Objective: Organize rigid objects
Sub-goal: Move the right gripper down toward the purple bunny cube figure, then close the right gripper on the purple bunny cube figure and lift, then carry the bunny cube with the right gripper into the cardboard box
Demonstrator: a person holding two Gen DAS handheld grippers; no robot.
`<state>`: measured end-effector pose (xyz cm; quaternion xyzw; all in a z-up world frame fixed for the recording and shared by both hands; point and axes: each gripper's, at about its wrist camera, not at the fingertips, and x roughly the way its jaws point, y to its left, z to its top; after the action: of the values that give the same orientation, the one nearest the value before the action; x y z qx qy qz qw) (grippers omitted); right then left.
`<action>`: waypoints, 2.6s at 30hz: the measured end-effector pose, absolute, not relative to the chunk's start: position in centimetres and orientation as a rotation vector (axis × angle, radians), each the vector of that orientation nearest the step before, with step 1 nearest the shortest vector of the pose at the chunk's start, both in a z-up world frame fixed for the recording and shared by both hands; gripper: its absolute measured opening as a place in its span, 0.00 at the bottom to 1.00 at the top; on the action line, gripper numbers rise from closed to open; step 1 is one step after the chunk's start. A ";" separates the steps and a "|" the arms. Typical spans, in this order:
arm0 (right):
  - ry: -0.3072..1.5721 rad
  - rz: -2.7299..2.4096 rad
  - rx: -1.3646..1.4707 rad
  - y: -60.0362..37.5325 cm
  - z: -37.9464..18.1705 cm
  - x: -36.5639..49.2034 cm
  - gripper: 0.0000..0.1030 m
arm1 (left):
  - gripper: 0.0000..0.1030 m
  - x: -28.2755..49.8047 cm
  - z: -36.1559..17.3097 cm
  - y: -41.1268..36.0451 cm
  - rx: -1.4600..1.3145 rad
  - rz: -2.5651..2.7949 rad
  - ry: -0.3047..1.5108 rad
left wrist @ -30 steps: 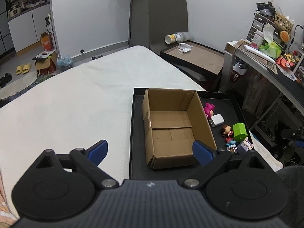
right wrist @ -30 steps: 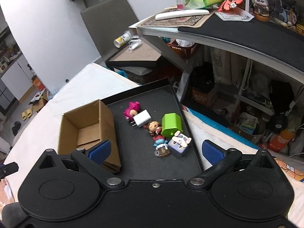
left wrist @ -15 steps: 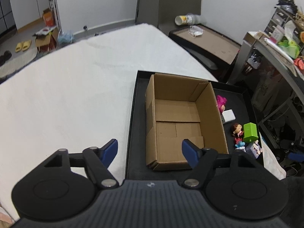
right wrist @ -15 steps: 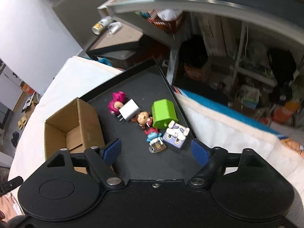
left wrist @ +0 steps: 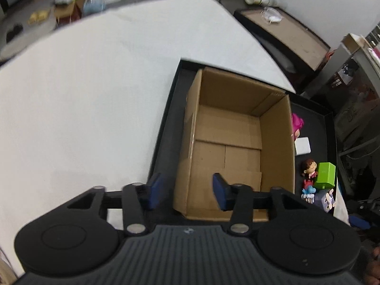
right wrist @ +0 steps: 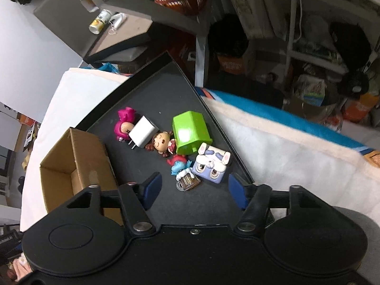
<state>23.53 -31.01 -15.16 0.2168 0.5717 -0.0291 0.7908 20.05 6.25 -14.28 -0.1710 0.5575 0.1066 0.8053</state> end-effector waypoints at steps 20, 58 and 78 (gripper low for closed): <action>1.299 -0.181 0.449 -29.8 -20.7 26.5 0.50 | 0.24 22.1 -19.0 6.8 -0.348 0.147 1.289; 1.101 -0.044 0.114 -20.2 -11.7 25.1 0.43 | 0.18 21.2 -19.4 9.0 -0.435 0.069 1.243; 1.054 0.095 -0.002 -13.0 -9.6 25.5 0.43 | 0.17 21.0 -19.6 9.6 -0.457 0.045 1.230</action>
<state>25.47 -12.98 -9.57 -0.0010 0.5026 0.0454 0.8633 20.99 9.61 -19.61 -0.2122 0.5720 0.0210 0.7921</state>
